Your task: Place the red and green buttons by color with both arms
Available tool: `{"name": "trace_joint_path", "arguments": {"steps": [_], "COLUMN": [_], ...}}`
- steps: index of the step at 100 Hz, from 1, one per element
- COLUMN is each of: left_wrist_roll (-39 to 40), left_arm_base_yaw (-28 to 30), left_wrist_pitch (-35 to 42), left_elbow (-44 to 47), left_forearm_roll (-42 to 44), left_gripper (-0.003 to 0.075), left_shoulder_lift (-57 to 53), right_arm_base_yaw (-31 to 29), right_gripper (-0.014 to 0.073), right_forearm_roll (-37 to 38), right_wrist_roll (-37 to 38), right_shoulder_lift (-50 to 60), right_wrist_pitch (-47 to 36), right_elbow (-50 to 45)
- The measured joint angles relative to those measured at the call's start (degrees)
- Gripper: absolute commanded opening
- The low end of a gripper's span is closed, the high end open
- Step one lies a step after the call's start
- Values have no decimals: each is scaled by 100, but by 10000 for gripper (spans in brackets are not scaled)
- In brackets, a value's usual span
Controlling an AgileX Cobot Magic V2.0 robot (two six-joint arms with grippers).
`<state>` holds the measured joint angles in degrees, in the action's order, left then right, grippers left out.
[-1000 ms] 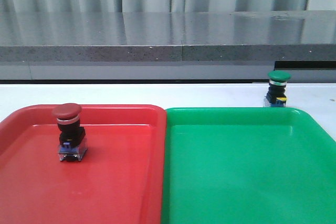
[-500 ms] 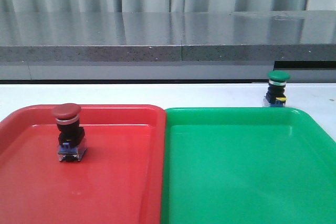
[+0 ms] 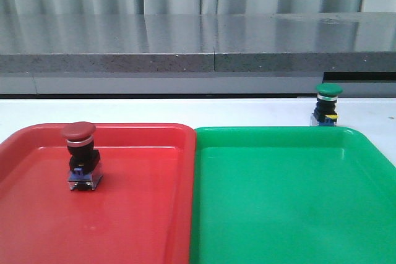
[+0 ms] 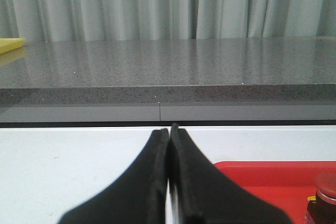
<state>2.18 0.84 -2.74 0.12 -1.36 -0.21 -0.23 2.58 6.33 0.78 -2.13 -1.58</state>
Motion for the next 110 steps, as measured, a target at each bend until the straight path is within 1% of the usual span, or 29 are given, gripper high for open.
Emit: {"name": "trace_joint_path", "arguments": {"steps": [104, 110], "left_wrist_roll": [-8, -8], "left_arm_base_yaw": [0, 0], "left_wrist_pitch": [0, 0], "left_elbow": [0, 0], "left_forearm_roll": [0, 0], "left_gripper": [-20, -20], "left_shoulder_lift": [0, 0], "right_arm_base_yaw": [0, 0], "right_gripper": [-64, -64], "right_forearm_roll": [0, 0], "right_wrist_roll": [-10, -10], "right_shoulder_lift": [0, 0], "right_wrist_pitch": [-41, 90], "right_elbow": [0, 66]}}
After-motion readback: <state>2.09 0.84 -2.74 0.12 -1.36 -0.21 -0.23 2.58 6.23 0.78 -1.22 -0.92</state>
